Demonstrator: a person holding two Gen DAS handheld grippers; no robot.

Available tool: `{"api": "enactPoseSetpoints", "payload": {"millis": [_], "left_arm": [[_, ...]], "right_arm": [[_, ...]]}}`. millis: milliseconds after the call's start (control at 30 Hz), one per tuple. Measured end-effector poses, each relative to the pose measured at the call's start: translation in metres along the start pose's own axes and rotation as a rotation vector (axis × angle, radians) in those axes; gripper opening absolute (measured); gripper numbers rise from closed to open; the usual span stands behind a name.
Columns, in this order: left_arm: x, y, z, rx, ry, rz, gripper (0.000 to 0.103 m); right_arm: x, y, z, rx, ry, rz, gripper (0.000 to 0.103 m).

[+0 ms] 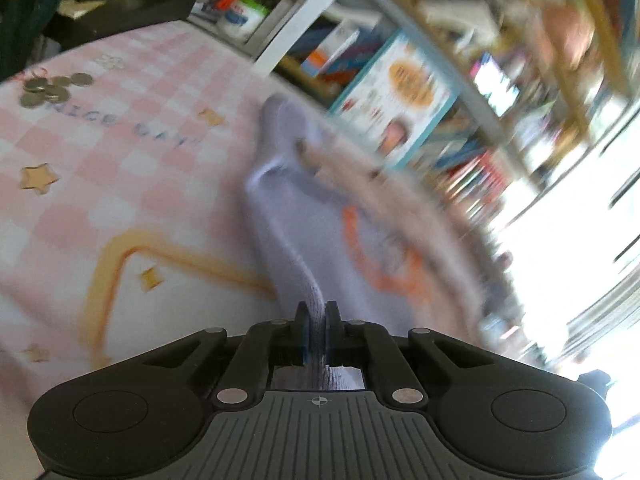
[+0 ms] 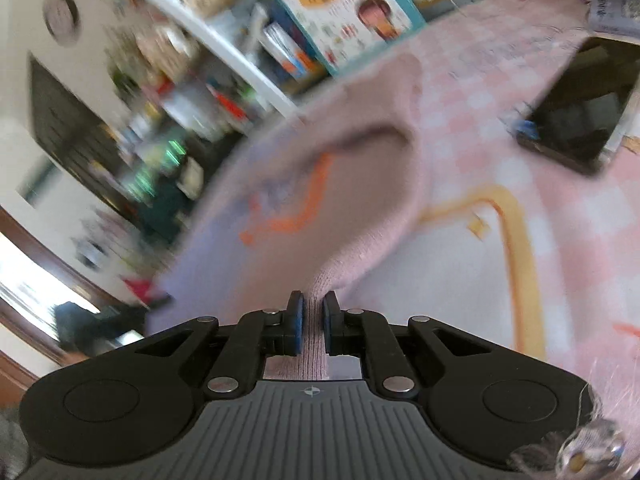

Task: Fold clothes
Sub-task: 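Lift the sweatshirt with both tools and fold it over onto itself, then lower the folded sweatshirt onto the table and open both tools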

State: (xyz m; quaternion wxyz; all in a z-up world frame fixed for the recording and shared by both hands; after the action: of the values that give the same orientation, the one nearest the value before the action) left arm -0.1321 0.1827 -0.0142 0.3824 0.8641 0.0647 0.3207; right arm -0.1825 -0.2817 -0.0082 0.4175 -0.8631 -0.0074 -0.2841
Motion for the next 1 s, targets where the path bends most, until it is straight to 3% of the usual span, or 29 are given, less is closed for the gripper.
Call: {"api": "enactPoseSetpoints", "payload": {"millis": [167,267,367,600,867,933,1000], "left_arm": [[0.036,0.009,0.001,-0.181,0.210,-0.048,0.005],[0.060,0.012,0.011,-0.219,0.293,-0.076,0.005],[0.091,0.009,0.032,-0.192,0.319,-0.108,0.005],[0.141,-0.010,0.094,-0.084,0.263,-0.129,0.006],[0.153,-0.031,0.143,0.087,0.190,-0.162,0.013],[0.153,-0.031,0.145,0.113,0.181,-0.147,0.018],[0.153,-0.030,0.141,0.135,0.188,-0.141,0.041]], "right_arm": [[0.048,-0.010,0.000,0.120,0.184,-0.045,0.009],[0.080,-0.010,0.007,0.137,0.292,-0.033,0.009],[0.113,-0.006,0.021,0.130,0.343,0.001,0.009],[0.167,0.013,0.067,0.009,0.357,0.035,0.009],[0.187,0.063,0.115,-0.098,0.298,0.161,0.010],[0.187,0.070,0.121,-0.111,0.291,0.175,0.012],[0.187,0.074,0.124,-0.115,0.291,0.178,0.022]]}}
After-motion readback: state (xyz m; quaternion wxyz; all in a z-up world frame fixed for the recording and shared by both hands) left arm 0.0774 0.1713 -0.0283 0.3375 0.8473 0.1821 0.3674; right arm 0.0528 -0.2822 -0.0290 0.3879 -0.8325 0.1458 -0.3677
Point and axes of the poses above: each gripper's, at about its wrist camera, not at the fingertips, and z roughly the way its jaws point, y to its right, x to its top, the point moved 2 cm from there along z, roughly the way its jaws point, and after that the axes turned 8 degrees about -y, right-handed, at the moved point
